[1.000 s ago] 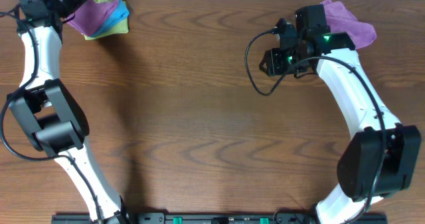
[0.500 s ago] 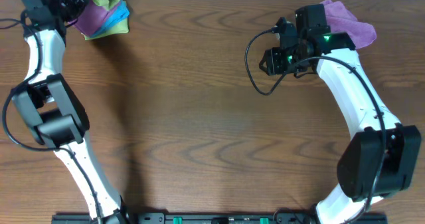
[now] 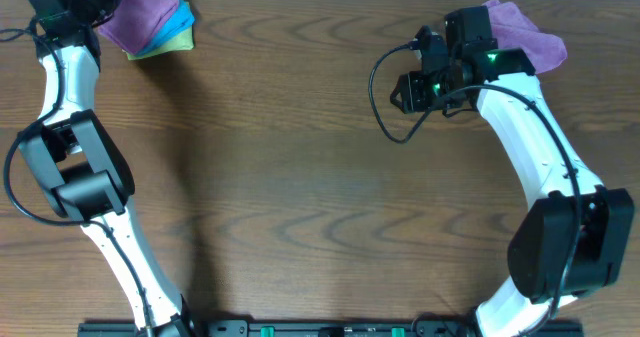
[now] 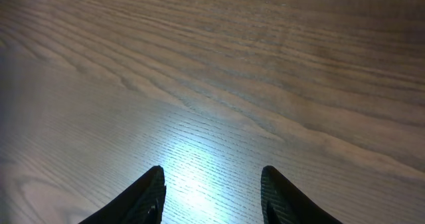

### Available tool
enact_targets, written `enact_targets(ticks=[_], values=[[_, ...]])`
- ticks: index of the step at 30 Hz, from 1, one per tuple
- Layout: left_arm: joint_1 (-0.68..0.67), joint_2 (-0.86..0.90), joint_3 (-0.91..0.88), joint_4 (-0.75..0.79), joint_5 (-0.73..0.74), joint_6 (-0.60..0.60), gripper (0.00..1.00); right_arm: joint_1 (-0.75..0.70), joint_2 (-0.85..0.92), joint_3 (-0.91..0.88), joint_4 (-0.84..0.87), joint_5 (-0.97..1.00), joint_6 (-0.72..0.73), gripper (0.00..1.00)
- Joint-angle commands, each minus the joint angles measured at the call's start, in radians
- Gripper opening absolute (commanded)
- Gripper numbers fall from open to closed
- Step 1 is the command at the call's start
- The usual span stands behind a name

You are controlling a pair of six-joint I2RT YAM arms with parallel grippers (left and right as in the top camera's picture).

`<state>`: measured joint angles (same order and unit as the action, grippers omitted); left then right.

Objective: Fold the cloth

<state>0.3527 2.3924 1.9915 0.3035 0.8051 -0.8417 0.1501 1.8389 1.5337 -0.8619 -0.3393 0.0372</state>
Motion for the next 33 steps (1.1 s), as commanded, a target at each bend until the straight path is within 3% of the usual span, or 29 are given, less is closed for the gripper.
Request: enact_targets(ticks=[1,7,33], values=[[0.007,0.057,0.02,-0.014,0.027,-0.009,0.06,0.008,-0.004,-0.004,0.002,0.002,-0.001,0.47],[0.008,0.144,0.02,-0.015,0.094,-0.026,0.06,0.008,-0.004,-0.004,-0.014,0.002,-0.001,0.46],[0.079,0.147,0.02,-0.073,0.187,0.0,0.06,0.009,-0.004,-0.004,-0.002,-0.002,0.0,0.46]])
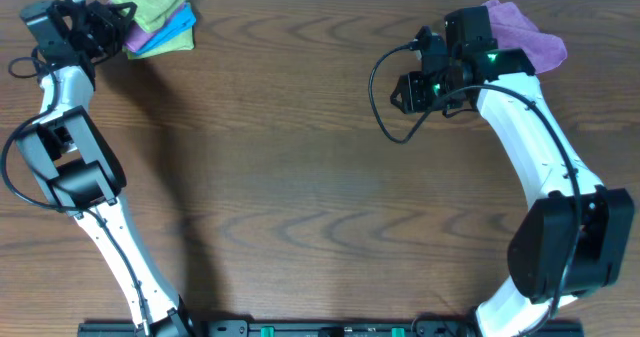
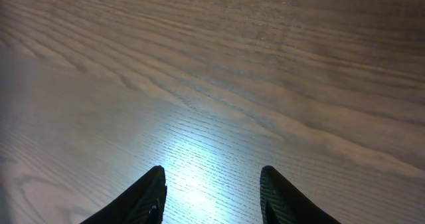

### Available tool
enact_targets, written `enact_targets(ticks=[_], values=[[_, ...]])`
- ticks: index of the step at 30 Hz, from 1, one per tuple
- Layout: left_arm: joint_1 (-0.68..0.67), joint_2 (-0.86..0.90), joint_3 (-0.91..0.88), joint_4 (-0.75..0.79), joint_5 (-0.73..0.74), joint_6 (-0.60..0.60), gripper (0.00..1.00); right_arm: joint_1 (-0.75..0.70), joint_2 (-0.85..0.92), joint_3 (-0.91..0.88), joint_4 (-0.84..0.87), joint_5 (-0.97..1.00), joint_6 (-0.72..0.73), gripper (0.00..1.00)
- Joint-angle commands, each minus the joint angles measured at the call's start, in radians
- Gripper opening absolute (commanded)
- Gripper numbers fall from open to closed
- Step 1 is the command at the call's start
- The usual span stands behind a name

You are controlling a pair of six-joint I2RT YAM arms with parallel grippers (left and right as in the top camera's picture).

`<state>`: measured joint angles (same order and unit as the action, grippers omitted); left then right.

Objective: Fold the cloth

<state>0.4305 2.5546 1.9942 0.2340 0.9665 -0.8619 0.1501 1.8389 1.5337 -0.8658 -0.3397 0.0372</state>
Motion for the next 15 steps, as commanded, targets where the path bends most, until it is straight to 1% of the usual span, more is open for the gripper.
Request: enact_targets(ticks=[1,2,3,6,7,9,11,12,13,14,15], values=[[0.002,-0.015,0.017,-0.008,0.026,0.02,0.06,0.009,-0.004,-0.004,0.002,-0.002,0.0,0.46],[0.002,-0.015,0.017,-0.015,0.024,0.02,0.08,0.009,-0.004,-0.004,0.002,-0.002,0.0,0.46],[0.002,-0.015,0.017,-0.022,0.021,0.02,0.12,0.009,-0.004,-0.004,0.002,-0.002,0.0,0.46],[0.003,-0.015,0.017,-0.051,0.008,0.02,0.44,0.009,-0.004,-0.004,0.002,-0.002,0.0,0.47],[0.003,-0.015,0.017,-0.051,0.006,0.02,0.5,0.009,-0.004,-0.004,0.002,-0.002,0.0,0.46],[0.006,-0.015,0.017,-0.051,0.002,0.02,0.61,0.009,-0.004,-0.004,0.002,-0.006,0.0,0.46],[0.012,-0.015,0.017,-0.051,-0.001,0.02,0.63,0.009,-0.004,-0.004,0.002,-0.008,0.0,0.47],[0.016,-0.015,0.017,-0.051,-0.001,0.019,0.69,0.009,-0.004,-0.004,0.001,-0.008,0.0,0.46],[0.021,-0.015,0.017,-0.051,-0.001,0.019,0.8,0.009,-0.004,-0.004,0.0,-0.008,0.0,0.46],[0.027,-0.015,0.017,-0.051,-0.001,0.019,0.87,0.009,-0.004,-0.004,0.0,-0.009,0.0,0.46],[0.034,-0.015,0.017,-0.051,-0.001,0.015,0.96,0.009,-0.004,-0.004,0.0,-0.009,0.0,0.46]])
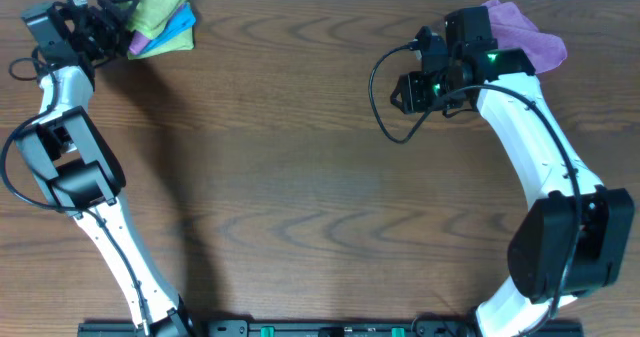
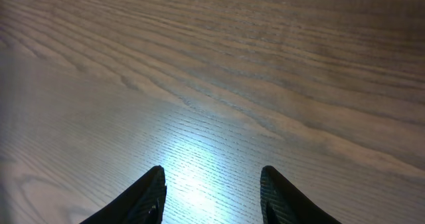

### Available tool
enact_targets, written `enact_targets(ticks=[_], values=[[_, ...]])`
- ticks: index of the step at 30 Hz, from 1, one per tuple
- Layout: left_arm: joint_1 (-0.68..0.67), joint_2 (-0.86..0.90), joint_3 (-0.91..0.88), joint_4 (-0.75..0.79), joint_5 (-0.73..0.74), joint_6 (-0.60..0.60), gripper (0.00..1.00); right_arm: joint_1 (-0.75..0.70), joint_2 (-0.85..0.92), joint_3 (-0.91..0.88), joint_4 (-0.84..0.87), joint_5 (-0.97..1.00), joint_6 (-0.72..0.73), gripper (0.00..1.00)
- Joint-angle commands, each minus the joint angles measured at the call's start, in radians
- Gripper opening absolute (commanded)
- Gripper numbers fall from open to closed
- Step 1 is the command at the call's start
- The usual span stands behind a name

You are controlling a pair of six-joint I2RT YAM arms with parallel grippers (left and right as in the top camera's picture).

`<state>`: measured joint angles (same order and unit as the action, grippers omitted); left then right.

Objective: Fold the cloth

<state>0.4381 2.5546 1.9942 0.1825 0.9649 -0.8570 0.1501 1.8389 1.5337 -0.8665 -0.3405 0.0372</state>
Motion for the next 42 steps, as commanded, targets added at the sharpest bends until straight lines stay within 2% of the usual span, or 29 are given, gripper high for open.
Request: enact_targets(ticks=[1,9,21,26,31,33,34,35,36,37,42], values=[[0.034,-0.015,0.017,0.0,0.001,0.003,0.96,0.009,-0.004,-0.004,0.001,-0.008,0.0,0.47],[0.093,-0.015,0.018,0.001,0.013,-0.028,0.96,0.009,-0.004,-0.004,-0.001,-0.008,0.0,0.47],[0.105,-0.097,0.018,0.054,0.144,-0.028,0.96,0.009,-0.004,-0.004,0.0,-0.008,-0.001,0.47],[0.09,-0.191,0.018,0.055,0.126,0.04,0.96,0.009,-0.004,-0.004,0.007,-0.008,-0.001,0.47],[0.031,-0.203,0.018,0.038,0.116,0.059,0.96,0.009,-0.004,-0.004,0.029,-0.008,-0.001,0.46],[-0.004,-0.202,0.018,0.011,0.077,0.119,0.98,0.009,-0.004,-0.004,0.037,-0.008,-0.001,0.47],[-0.022,-0.202,0.018,0.001,0.049,0.138,0.89,0.009,-0.004,-0.004,0.039,-0.008,-0.001,0.47],[-0.044,-0.202,0.018,-0.008,0.01,0.151,0.65,0.009,-0.004,-0.004,0.039,-0.008,-0.001,0.47],[-0.063,-0.202,0.018,-0.017,-0.035,0.167,0.29,0.009,-0.004,-0.004,0.039,-0.008,-0.001,0.47],[-0.089,-0.202,0.018,-0.036,-0.109,0.178,0.06,0.009,-0.004,-0.004,0.037,-0.008,-0.001,0.47],[-0.156,-0.201,0.018,-0.047,-0.314,0.208,0.06,0.008,-0.004,-0.004,0.032,-0.008,-0.002,0.47]])
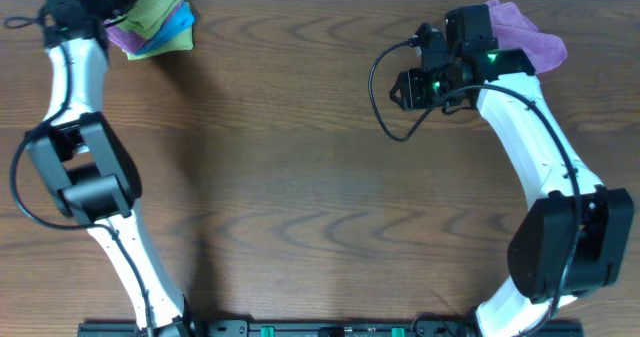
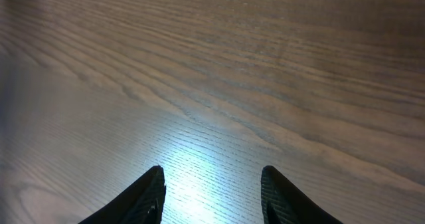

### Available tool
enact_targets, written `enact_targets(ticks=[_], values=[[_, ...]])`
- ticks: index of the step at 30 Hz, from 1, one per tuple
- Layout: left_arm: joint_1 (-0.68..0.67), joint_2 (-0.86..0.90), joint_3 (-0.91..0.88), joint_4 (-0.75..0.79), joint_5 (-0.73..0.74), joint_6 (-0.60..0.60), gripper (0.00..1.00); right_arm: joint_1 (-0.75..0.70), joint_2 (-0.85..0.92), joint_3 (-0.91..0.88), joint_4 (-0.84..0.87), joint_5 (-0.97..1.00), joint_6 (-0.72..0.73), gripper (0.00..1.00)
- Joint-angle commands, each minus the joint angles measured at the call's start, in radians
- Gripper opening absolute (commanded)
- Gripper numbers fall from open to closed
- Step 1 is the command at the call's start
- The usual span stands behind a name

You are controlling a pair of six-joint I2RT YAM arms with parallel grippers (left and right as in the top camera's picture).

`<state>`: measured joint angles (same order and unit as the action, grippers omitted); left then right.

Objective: Fold the cloth

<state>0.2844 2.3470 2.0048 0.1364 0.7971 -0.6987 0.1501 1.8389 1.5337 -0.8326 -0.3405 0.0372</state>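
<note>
A stack of folded cloths point(image 1: 160, 22) lies at the far left corner: green on top, blue under it, purple showing at the left edge. My left gripper hangs over the stack's far left corner; its jaws are too small and dark to read. A second purple cloth point(image 1: 535, 35) lies bunched at the far right, partly hidden behind my right arm. My right gripper point(image 1: 402, 89) point(image 2: 211, 184) is open over bare wood to the left of that cloth, with nothing between its fingers.
The wooden table point(image 1: 300, 177) fills the view, and its far edge runs just behind both cloths. A black cable point(image 1: 385, 107) loops off the right wrist. The arm bases stand at the near edge.
My left gripper has moved from the left of the stack up and right to its far left corner. A little more purple shows at the stack's left edge. The right arm has barely moved.
At first my left gripper was at the far edge with a purple cloth spread over the stack. Then it stood left of the stack, green on top and purple only at the left edge. Now it is over the stack's corner. The right gripper stayed open.
</note>
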Motion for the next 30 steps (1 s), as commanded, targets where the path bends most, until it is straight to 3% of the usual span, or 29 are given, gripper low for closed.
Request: enact_targets(ticks=[1,7,24,30], values=[[-0.008,0.007,0.007,0.0,-0.172,0.05,0.06,0.008,-0.004,-0.004,-0.002,-0.008,-0.001,0.47],[-0.011,0.036,0.007,-0.005,-0.262,0.068,0.06,0.008,-0.004,-0.004,-0.002,-0.008,-0.002,0.47],[-0.012,0.148,0.006,-0.015,-0.268,0.068,0.06,0.009,-0.004,-0.004,-0.002,-0.008,-0.001,0.46],[-0.012,0.151,0.006,-0.118,-0.343,0.089,0.06,0.008,-0.004,-0.004,-0.014,-0.008,-0.001,0.46]])
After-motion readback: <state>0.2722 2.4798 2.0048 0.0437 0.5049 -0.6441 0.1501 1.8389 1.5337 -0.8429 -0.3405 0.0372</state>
